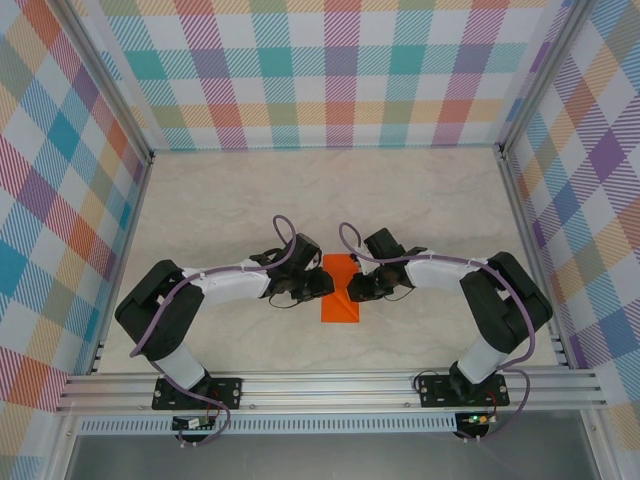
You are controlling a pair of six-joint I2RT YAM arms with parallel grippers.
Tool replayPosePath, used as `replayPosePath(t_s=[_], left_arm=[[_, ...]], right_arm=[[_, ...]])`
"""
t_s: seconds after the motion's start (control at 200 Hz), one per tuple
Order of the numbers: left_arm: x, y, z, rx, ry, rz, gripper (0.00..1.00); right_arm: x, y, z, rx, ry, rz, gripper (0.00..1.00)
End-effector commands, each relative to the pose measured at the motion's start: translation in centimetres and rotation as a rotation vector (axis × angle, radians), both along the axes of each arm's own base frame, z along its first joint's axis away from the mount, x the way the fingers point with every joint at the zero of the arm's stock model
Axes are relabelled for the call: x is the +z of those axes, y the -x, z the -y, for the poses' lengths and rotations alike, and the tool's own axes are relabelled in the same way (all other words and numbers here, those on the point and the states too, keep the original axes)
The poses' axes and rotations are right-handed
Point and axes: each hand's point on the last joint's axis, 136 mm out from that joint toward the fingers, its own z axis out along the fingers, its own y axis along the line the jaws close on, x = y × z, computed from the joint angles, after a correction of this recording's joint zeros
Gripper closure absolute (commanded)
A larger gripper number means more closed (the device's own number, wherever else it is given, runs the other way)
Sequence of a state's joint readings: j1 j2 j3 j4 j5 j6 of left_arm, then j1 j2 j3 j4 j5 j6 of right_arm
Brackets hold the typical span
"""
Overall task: Fold a paper plane with a square sheet of paper (pick it up from the middle)
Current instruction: Fold the triangle a second time at the center of the table.
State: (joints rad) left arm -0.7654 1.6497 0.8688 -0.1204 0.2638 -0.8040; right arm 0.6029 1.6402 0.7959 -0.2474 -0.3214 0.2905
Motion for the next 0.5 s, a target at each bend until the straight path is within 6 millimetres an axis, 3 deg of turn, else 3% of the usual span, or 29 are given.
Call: replayPosePath(t_s=[0.0, 0.495], left_arm=[[0.6, -0.21, 1.4, -0.004, 0.027, 0.016, 0.77], [0.46, -0.36, 1.79, 0.005, 0.038, 0.009, 0.78]], right_arm=[[0.23, -0.73, -0.1, -0.002, -0.004, 0.024, 0.82], [0.2, -0.85, 0.37, -0.026, 0.011, 0.035, 0.82]])
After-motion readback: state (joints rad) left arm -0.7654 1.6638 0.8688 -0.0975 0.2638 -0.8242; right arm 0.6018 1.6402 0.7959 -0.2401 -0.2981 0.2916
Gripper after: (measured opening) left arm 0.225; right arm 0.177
